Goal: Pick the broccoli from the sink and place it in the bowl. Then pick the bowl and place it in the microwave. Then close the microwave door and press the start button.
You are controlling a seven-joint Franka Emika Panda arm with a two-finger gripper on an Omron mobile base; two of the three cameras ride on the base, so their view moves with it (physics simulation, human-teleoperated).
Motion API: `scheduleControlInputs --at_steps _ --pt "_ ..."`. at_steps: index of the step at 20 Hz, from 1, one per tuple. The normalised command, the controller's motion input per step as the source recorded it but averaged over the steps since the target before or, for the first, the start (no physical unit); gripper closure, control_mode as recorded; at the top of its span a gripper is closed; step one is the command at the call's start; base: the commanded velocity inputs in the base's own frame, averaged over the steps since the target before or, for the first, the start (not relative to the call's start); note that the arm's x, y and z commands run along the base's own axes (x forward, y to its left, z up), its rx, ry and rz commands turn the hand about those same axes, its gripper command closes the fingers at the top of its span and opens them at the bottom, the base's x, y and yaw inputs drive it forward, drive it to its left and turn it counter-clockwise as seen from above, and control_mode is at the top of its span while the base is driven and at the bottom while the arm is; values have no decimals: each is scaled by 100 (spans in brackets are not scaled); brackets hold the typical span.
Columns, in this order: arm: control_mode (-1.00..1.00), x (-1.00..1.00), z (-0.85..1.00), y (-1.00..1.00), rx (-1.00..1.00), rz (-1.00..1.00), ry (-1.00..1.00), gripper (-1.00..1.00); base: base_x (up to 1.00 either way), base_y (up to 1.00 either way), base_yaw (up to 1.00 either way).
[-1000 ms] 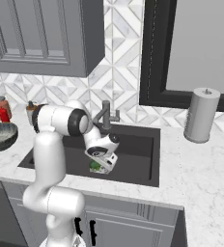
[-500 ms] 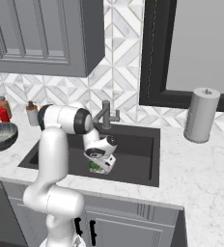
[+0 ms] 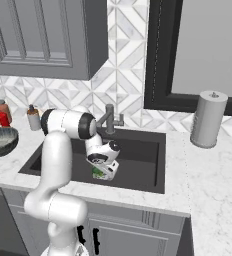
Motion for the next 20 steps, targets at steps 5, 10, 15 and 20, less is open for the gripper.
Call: scheduleControlInputs --at_steps 5,10,15,20 --pt "-100 -16 18 -22 7 -5 0 100 0 0 0" --pt "-100 -32 72 -39 13 -13 -4 100 0 0 0" --pt "-100 -15 100 -9 5 -11 -3 100 0 0 0" --pt "-100 -12 100 -17 5 -8 -2 100 0 0 0"
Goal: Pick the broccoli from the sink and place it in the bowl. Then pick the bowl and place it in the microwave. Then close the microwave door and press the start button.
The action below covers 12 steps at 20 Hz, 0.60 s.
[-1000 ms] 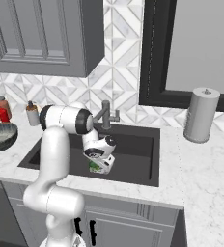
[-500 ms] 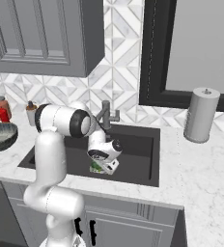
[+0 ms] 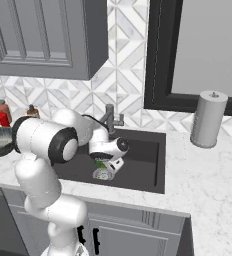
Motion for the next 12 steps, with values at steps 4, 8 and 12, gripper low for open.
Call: scheduleControlInputs --at_steps 4,8,12 --pt "-100 -18 100 -39 6 -8 0 100 0 0 0" --pt "-100 -32 100 -54 7 -14 0 100 0 0 0" --pt "-100 -50 100 -18 1 -14 0 100 0 0 0"
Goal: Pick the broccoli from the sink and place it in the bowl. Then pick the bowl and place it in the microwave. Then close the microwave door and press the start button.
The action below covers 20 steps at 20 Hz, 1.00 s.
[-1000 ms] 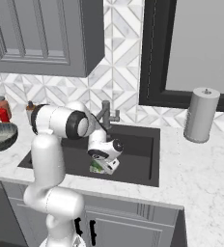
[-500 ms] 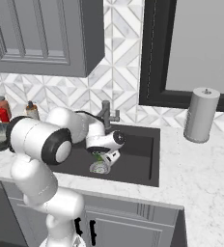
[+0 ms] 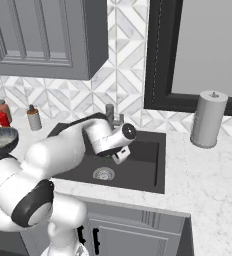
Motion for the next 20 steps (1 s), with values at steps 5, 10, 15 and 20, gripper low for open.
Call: scheduleControlInputs --at_steps 5,10,15,20 --pt "-100 -84 100 -11 0 -5 -3 100 0 0 0" --pt "-100 -80 58 57 -1 0 -1 100 0 0 0" --pt "-100 -39 44 96 -1 0 0 100 0 0 0" --pt "-100 -24 54 93 -4 0 0 100 0 0 0"
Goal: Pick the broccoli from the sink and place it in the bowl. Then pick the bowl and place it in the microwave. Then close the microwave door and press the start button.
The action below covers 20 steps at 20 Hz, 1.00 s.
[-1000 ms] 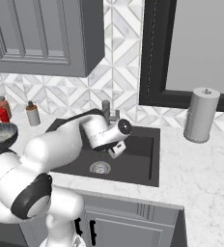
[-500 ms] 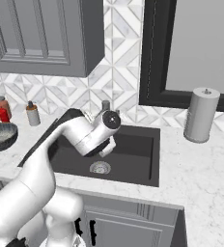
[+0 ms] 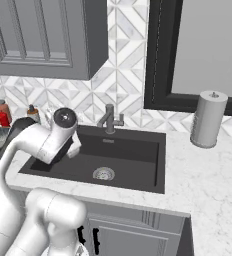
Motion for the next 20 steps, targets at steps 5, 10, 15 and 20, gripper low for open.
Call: scheduleControlInputs --at_steps 5,10,15,20 --pt "-100 -8 48 78 -5 0 2 100 0 0 0" --pt "-100 1 44 82 -21 -1 10 100 0 0 0" --pt "-100 14 16 88 -25 -1 20 100 0 0 0" --pt "-100 24 0 66 -11 1 25 100 0 0 0"
